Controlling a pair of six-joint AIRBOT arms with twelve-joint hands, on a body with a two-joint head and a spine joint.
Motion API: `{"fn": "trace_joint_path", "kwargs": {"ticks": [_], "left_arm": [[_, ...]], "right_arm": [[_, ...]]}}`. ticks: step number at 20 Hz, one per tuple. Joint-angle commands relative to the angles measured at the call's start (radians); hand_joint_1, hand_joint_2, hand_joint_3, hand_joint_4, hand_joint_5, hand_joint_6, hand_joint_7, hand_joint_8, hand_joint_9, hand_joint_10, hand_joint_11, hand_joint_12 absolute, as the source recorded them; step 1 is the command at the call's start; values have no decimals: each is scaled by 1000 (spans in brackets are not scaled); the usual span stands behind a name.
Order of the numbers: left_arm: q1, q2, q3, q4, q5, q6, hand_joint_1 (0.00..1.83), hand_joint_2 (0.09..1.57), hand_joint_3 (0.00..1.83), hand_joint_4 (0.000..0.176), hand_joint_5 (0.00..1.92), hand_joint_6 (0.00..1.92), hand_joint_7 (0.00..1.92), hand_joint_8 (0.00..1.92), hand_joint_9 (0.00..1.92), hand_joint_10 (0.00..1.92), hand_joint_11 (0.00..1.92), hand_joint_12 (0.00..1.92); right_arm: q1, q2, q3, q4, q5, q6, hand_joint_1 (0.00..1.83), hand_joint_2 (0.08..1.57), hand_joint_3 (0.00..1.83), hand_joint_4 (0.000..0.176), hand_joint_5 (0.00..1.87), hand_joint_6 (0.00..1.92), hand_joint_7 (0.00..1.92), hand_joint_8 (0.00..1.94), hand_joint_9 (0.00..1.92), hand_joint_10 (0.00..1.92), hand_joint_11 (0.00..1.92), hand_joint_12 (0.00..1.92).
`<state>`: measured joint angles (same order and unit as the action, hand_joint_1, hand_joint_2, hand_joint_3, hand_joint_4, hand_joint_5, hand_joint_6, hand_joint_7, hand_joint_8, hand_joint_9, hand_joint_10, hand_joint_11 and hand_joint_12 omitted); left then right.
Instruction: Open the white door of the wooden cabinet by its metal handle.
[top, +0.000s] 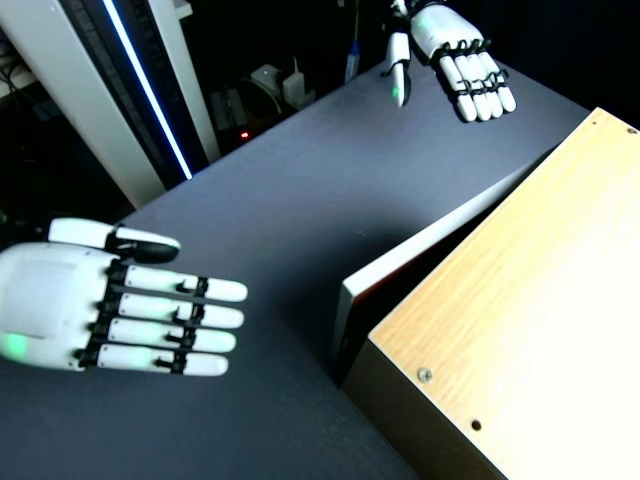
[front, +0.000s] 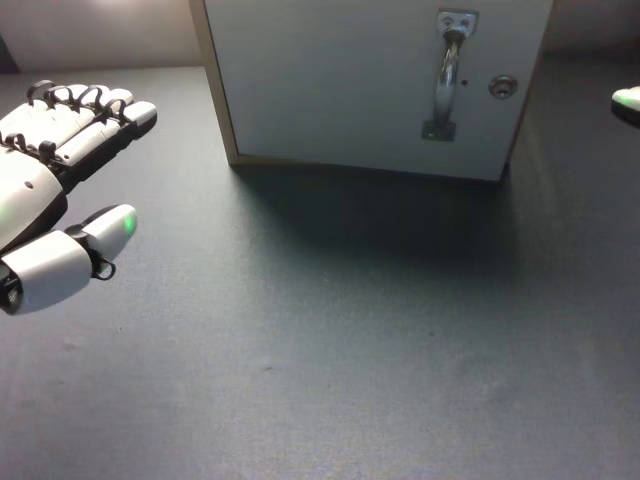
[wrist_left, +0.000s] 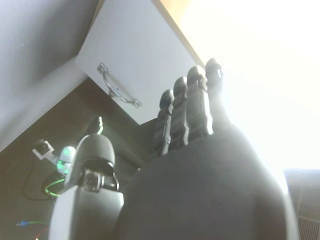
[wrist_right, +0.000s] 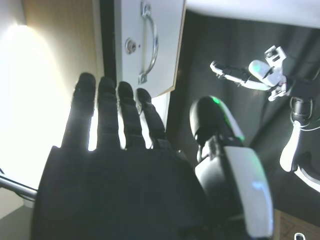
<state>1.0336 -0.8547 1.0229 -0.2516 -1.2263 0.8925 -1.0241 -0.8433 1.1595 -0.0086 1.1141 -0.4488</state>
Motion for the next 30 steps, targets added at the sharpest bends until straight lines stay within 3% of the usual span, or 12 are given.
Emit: {"fn": "trace_joint_path", "kwargs": {"ticks": [1, 11, 19, 30], "left_arm": [[-7, 2, 2, -5, -127, -3, 0, 1570, 85, 0, 73, 4, 35, 5, 24, 7, 0, 134], [-7, -1, 8, -5, -129, -9, 0, 1571, 107, 0, 63, 1, 10, 0, 0, 0, 0, 94], [-4, -7, 13, -1, -126, -17, 0, 1571, 103, 0, 94, 3, 48, 5, 39, 6, 0, 165], [-3, -11, 16, 0, -134, -23, 0, 1571, 108, 0, 87, 2, 40, 2, 38, 1, 0, 197]], "right_arm": [[22, 0, 8, 32, 105, 3, 10, 1437, 13, 0, 31, 3, 0, 0, 0, 0, 3, 100], [115, -44, 60, -10, 32, 3, 23, 1483, 7, 0, 0, 0, 0, 0, 0, 0, 0, 0], [212, -104, 142, -34, -71, 3, 0, 1388, 0, 0, 0, 0, 0, 0, 0, 0, 0, 0], [311, -170, 232, -37, -166, 3, 0, 1397, 0, 0, 0, 0, 0, 0, 0, 0, 0, 0]]}}
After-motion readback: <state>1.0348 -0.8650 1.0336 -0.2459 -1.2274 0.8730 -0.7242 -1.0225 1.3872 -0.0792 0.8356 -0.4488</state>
